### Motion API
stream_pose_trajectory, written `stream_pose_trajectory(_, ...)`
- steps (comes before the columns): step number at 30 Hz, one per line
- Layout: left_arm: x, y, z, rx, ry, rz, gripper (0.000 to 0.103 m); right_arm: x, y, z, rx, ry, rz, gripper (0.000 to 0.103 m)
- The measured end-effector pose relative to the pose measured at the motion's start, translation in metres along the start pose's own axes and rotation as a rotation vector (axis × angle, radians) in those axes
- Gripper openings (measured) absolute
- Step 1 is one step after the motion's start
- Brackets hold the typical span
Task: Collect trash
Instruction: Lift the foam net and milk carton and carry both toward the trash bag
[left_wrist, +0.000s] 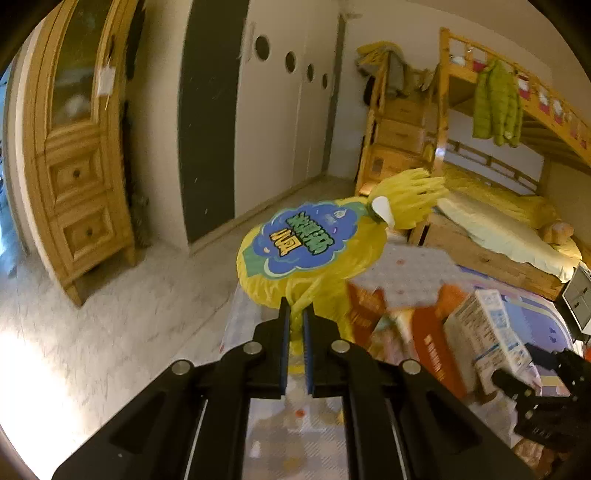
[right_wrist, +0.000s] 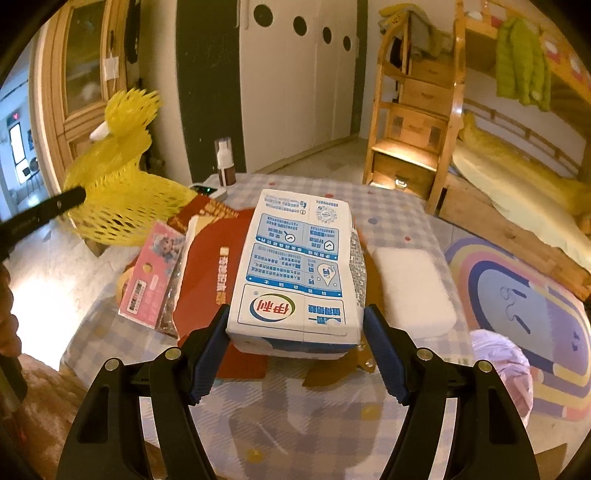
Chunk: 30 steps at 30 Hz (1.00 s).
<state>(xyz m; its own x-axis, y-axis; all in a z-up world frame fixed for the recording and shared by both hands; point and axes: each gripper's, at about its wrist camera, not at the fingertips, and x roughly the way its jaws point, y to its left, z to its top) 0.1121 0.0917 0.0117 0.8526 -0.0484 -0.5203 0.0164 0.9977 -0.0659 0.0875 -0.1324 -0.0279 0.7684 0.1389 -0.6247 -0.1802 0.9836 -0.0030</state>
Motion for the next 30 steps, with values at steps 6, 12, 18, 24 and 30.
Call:
stream_pose_trajectory(6,-0.019,-0.031,0.035,0.071,-0.097,-0.020,0.004,-0.014,-0.013,0.008,0.027,-0.040,-0.001,0.071)
stream_pose_trajectory(12,-0.040,-0.054,0.060,0.100,-0.161,-0.105,0.004,-0.025,-0.028,0.015,0.053,-0.080,-0.002,0.071)
stream_pose_trajectory(18,-0.055,-0.078,0.058,0.088,-0.173,-0.205,0.004,-0.045,-0.055,0.009,0.108,-0.107,-0.010,0.071)
stream_pose_trajectory(24,-0.067,-0.123,0.043,0.093,-0.186,-0.304,0.004,-0.074,-0.095,-0.005,0.164,-0.123,-0.082,0.071)
stream_pose_trajectory(30,-0.060,-0.196,0.026,0.159,-0.135,-0.458,0.004,-0.098,-0.147,-0.035,0.236,-0.094,-0.211,0.071)
